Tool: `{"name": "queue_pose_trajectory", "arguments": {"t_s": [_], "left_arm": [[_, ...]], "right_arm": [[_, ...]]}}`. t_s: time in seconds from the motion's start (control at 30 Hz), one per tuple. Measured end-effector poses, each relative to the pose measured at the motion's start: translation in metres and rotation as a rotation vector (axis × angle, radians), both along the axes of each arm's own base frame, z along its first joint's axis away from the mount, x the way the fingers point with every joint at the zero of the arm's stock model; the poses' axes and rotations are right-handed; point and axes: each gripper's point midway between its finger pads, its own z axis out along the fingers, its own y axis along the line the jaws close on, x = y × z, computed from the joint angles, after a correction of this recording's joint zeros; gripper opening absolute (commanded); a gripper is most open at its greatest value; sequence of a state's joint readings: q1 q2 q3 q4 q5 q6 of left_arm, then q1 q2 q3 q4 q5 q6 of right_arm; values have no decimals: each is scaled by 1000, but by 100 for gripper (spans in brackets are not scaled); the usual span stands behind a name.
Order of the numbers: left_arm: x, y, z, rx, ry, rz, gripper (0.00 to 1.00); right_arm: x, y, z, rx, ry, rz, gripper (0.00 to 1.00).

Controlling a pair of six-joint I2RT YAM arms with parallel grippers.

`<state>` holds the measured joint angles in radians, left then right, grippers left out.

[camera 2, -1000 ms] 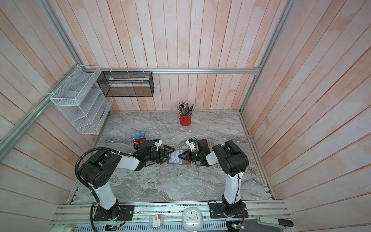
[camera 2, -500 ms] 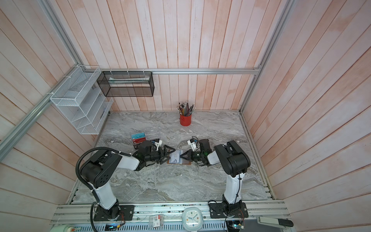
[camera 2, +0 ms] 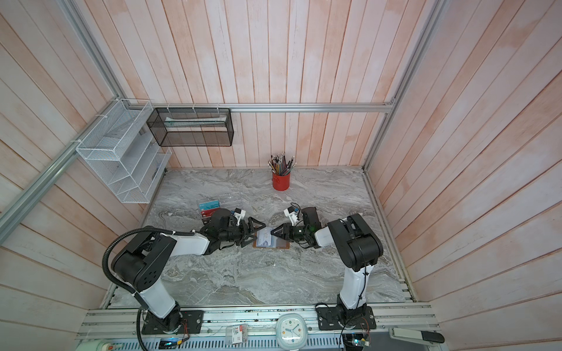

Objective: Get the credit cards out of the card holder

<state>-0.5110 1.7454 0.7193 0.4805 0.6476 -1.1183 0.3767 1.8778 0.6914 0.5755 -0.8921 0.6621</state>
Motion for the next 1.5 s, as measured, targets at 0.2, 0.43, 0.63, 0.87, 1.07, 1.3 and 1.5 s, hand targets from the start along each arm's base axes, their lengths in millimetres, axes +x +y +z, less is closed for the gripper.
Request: {"name": "queue_pose_trajectory", "arguments": {"t_s": [0.2,0.43,0.63,0.87,1.07,1.3,1.5], "left_arm": [[7,-5,10,-10,-17,-2,100],[8,-7,4,-16,0,0,100],[8,-7,-11,-6,39,3,100],[8,-7,-10,-9,33,4,100],[6,-6,-12,-9,34,3,100],[4,-5,-13,-14,25,3,100],[5,-4,-13,-21,13,4,100]], "right_arm": [[3,2,6,20,3,-4,52],[11,9,22,72,-21,3,45],[11,10,13,78,8,9,42],[9,10,-1,70,42,11,44],[7,12,-1,80,37,25,45],[6,18,-3,87,29,41,44],[8,20,-6,96,40,36,33]]}}
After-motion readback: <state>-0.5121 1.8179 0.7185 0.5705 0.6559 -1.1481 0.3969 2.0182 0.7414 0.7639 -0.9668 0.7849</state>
